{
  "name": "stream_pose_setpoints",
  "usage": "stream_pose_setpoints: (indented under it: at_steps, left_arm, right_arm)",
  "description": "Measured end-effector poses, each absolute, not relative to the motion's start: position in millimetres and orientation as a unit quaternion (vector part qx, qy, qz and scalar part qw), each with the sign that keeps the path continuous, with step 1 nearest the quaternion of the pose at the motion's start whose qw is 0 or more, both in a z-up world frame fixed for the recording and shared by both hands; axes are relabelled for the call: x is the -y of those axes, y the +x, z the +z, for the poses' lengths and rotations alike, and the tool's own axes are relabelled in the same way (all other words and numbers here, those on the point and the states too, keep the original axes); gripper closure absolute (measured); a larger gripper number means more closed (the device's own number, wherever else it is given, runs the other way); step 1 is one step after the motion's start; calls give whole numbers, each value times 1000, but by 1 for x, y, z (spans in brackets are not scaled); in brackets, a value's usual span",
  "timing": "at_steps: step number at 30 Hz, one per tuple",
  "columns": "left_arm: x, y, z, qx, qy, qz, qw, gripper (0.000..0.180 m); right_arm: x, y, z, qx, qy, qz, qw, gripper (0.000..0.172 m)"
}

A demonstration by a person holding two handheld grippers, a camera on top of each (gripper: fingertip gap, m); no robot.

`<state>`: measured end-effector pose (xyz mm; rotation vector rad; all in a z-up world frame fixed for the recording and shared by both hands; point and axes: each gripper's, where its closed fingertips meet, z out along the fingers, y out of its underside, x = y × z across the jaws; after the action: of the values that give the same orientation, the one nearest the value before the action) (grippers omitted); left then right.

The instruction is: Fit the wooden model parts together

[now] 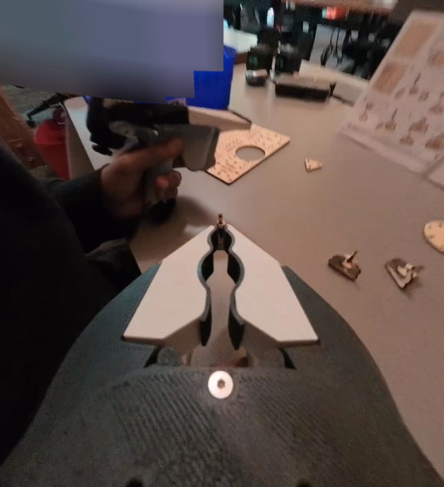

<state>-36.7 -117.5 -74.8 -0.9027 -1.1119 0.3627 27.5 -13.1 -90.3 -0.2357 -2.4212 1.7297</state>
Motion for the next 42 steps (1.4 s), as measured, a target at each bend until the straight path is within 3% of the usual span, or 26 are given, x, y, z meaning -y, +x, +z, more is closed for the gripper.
stream_pose_setpoints:
  at_steps: [4,22,29,30,31,42]
  left_arm:
    - [118,-37,-75,507,-410,161,741,180]
    - [108,-32,-71,483,-425,146,752,179]
    - [17,16,-63,303,-546,-81,777,151]
    - [11,19,-65,294,-560,-79,771,157]
    - [8,24,-63,277,-570,-73,770,151]
    - [0,43,-52,219,-570,-93,786,152]
  right_arm:
    - [10,33,-74,805,42,558,197,172]
    - [15,57,-54,785,202,510,288,171]
    - [10,42,-50,754,273,440,404,171]
    - [10,41,-50,751,280,435,410,171]
    - [10,41,-49,748,286,432,415,171]
    - [14,47,-50,732,326,423,423,171]
